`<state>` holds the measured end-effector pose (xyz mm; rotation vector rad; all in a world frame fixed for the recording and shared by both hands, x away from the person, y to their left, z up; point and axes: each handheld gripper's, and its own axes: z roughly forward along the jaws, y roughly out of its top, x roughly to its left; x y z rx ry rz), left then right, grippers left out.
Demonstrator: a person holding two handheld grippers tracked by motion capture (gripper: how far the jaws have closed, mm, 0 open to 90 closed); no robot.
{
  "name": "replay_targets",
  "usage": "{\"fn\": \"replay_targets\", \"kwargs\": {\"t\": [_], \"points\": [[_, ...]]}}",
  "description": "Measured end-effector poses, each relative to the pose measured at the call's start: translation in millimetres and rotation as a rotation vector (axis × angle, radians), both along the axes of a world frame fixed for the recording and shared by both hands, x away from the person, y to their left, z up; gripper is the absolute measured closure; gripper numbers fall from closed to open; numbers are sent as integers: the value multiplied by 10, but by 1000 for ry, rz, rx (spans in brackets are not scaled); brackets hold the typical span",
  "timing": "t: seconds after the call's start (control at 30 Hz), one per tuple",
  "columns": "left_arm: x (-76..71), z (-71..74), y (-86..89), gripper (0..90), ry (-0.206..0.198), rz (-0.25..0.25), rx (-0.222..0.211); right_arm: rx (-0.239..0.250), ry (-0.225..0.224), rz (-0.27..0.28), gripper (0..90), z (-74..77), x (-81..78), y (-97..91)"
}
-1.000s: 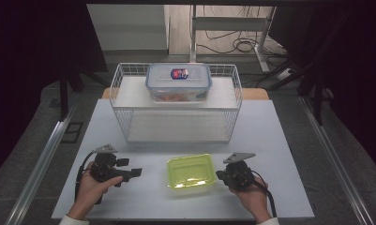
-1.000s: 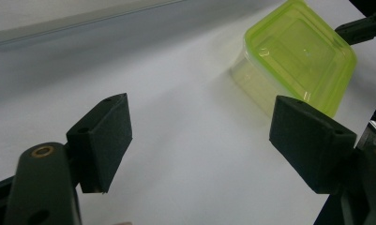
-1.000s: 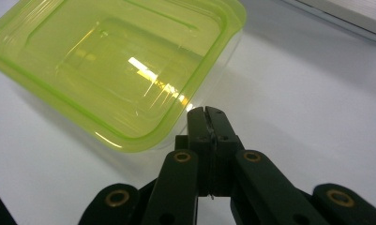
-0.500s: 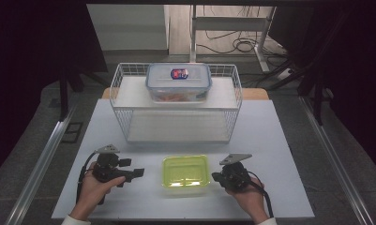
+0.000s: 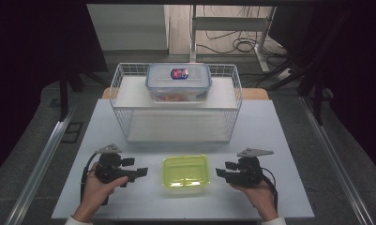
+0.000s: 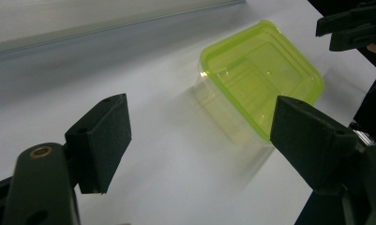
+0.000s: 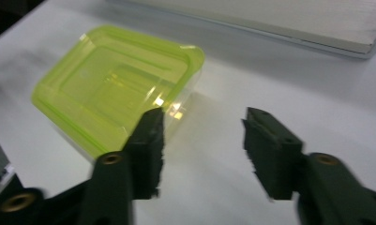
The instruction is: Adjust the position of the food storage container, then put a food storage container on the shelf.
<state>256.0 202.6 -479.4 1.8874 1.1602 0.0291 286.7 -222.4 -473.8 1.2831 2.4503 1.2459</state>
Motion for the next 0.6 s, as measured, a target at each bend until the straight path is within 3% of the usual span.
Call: {"fn": "replay_targets", "kwargs": {"t": [0.2,0.5,0.6], "points": [[0,21,-25,207,-1,16,-9,37,9,-1,340,-6,4,-23],[10,-19,-96,213,9,12,-3,58,23,16,336,-25,21,-5],[32,-31,-165,212,27,6,-29,64,21,19,335,-32,26,12]]}}
